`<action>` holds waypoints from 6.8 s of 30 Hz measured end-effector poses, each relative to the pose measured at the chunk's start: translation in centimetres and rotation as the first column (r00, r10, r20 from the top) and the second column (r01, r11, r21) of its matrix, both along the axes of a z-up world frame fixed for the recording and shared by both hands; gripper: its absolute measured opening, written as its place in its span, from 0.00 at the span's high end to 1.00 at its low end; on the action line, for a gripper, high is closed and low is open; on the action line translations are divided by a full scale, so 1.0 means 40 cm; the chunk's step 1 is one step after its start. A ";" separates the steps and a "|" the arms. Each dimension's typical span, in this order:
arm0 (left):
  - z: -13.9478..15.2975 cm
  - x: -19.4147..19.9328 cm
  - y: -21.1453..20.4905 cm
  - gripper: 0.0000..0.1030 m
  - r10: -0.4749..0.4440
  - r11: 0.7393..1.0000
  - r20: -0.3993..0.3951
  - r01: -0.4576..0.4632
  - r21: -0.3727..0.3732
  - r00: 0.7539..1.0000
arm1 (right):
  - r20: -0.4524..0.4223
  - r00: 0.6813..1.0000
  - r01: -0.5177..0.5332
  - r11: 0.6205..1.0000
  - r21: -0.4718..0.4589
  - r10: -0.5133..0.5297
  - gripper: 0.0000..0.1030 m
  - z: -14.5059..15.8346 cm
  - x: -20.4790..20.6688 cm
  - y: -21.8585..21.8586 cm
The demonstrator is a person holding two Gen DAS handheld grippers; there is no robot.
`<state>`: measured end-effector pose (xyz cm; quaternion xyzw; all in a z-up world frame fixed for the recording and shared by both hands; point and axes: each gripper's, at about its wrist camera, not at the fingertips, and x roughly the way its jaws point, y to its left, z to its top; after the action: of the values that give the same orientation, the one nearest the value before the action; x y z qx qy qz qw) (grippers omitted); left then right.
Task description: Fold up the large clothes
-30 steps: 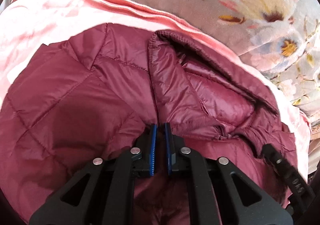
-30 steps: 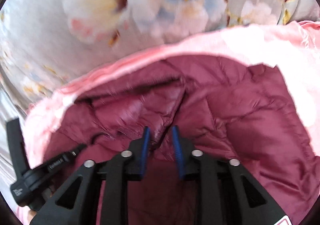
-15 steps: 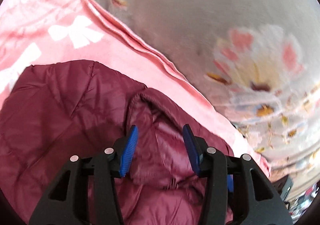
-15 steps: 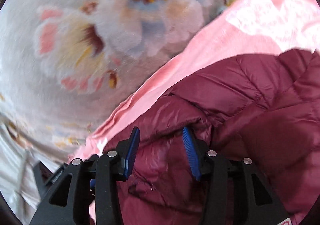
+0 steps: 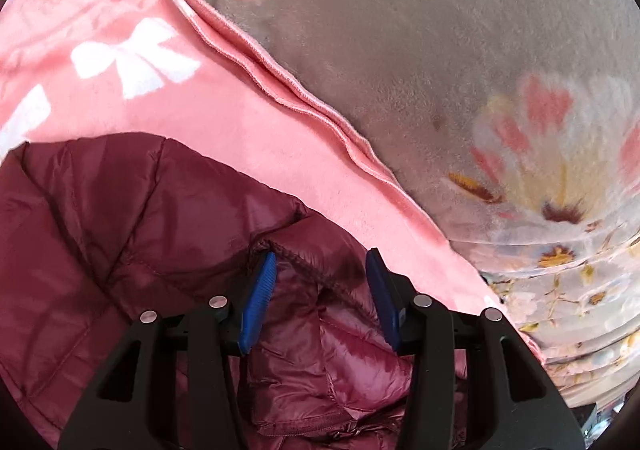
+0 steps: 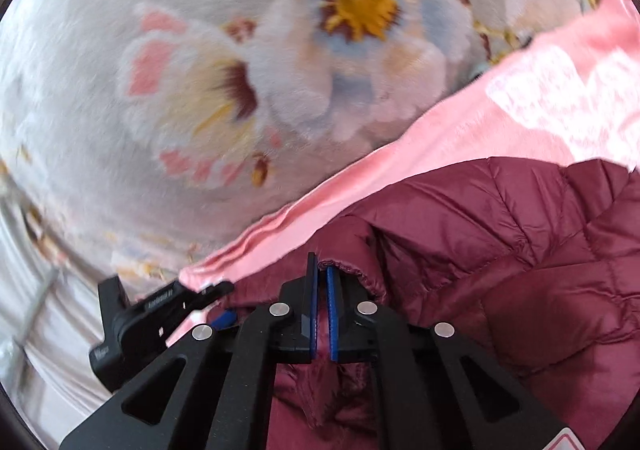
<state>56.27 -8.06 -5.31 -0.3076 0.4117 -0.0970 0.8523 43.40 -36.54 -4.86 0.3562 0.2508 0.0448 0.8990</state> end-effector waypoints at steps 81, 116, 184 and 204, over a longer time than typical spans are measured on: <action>0.005 -1.037 0.685 0.29 0.208 0.949 -0.103 -0.175 0.262 0.973 | -0.260 0.931 0.166 0.931 -0.325 -0.257 0.36 0.012 -1.160 -0.056; 0.324 -1.425 0.598 0.97 -0.178 0.981 0.105 0.169 0.092 0.978 | 0.072 0.997 0.065 0.884 -0.463 -0.035 0.98 0.366 -1.613 0.136; 0.099 -1.283 0.240 0.39 -0.126 0.848 -0.059 0.139 0.512 0.990 | -0.190 0.980 -0.059 0.818 -0.572 -0.063 0.70 0.088 -1.130 0.431; -0.038 -1.272 0.219 0.36 -0.073 0.801 -0.016 0.068 0.594 0.997 | -0.311 0.948 -0.123 0.823 -0.555 -0.068 0.75 -0.033 -1.072 0.413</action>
<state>5.37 0.68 -6.83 -0.0095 0.4292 0.0038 0.9031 0.54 -20.04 -6.18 0.0712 0.3988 -0.0763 0.9111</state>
